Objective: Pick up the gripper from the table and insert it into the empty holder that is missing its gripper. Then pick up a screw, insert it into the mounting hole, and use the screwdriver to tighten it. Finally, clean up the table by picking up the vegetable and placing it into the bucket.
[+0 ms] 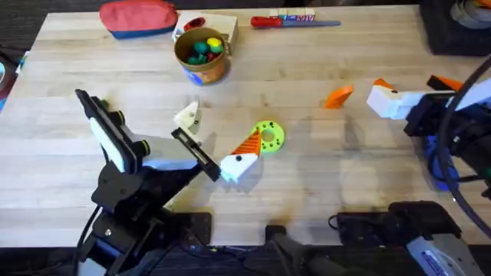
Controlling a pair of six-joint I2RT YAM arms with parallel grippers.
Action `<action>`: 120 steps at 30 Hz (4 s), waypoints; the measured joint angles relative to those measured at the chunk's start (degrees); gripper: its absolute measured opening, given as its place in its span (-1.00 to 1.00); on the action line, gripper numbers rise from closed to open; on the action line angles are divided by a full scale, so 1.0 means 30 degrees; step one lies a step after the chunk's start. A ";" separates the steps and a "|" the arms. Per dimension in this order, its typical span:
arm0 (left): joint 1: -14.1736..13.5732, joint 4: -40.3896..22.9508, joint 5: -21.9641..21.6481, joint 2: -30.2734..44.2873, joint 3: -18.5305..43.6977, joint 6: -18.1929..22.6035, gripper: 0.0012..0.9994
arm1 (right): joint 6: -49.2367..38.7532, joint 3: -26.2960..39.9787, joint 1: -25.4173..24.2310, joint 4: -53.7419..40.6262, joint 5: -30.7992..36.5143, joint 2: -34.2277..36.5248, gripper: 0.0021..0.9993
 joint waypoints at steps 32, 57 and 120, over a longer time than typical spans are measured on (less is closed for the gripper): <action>0.0000 0.0000 0.0007 -0.0003 0.0000 -0.0523 0.98 | -0.7448 0.7794 0.0879 -0.5890 -0.0640 1.3351 0.98; 0.0000 0.0000 0.0000 -0.0003 0.0000 -0.0530 0.98 | -2.0953 0.8284 0.2200 -0.4480 -0.0673 1.8571 0.74; 0.0000 0.0051 0.1498 -0.0003 0.0000 -0.0530 0.97 | 1.0986 0.6397 0.7019 0.5233 -2.3780 2.0483 -1.00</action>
